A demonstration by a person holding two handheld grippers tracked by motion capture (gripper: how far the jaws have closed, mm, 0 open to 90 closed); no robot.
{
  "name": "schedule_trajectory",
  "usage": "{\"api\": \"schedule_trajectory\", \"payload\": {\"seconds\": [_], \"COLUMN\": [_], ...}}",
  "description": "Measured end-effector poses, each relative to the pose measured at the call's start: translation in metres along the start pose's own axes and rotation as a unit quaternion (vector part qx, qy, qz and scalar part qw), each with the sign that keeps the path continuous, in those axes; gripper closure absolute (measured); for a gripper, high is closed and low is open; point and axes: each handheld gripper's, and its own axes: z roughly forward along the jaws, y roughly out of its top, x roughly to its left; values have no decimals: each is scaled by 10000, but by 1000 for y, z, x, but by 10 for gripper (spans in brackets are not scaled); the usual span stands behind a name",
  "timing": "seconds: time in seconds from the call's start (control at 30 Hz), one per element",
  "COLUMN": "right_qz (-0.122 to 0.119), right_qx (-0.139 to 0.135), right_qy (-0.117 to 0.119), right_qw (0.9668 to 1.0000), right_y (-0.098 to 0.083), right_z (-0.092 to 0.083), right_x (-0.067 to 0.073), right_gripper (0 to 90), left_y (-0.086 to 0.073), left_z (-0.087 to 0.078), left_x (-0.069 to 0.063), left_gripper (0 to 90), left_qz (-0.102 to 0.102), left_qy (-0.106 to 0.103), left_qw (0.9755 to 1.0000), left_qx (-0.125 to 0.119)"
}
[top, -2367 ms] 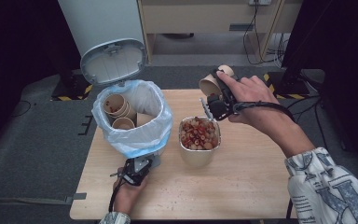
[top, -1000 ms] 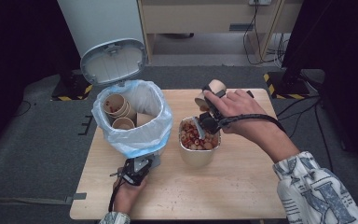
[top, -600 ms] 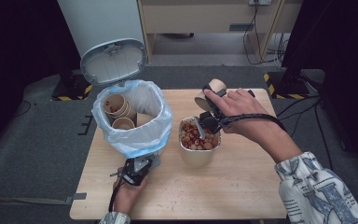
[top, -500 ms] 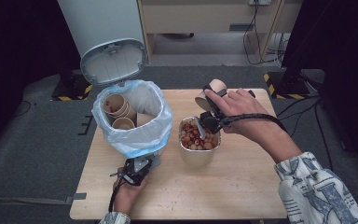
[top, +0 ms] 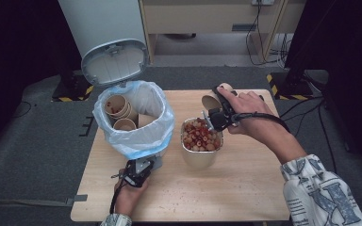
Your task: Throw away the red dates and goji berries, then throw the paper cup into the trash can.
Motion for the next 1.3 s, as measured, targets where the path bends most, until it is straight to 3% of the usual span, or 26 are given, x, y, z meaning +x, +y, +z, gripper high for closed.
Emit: {"api": "schedule_trajectory", "payload": {"seconds": [0.17,0.43,0.63,0.77,1.03,1.17,1.23,1.3], "right_qz": [516,1240,1519,1811,2137,2397,2589,2833], "right_qx": [-91,-229,-210,-212,-218,-282,-321,-394], "right_qy": [149,338,470,579,712,776,850,965], "right_qw": [9985,9914,9870,9815,9740,9673,9616,9534], "right_y": [-11,-34,-48,-60,-74,-81,-86,-90], "right_z": [3,8,11,13,14,13,13,13], "right_x": [3,10,18,26,35,36,38,39], "right_gripper": [299,299,299,299,299,299,299,299], "left_y": [0,0,0,0,0,-1,0,0], "left_z": [0,0,0,0,0,0,0,0], "left_x": [0,0,0,0,0,0,0,0], "left_gripper": [897,897,897,897,897,897,897,897], "left_qz": [-6,-50,-49,-53,-57,-53,-55,-56], "left_qy": [0,-1,-9,-12,-18,-14,-14,-15], "left_qw": [10000,10000,10000,10000,10000,10000,10000,10000], "left_qx": [-2,-7,2,-1,-6,-13,-12,-12]}}
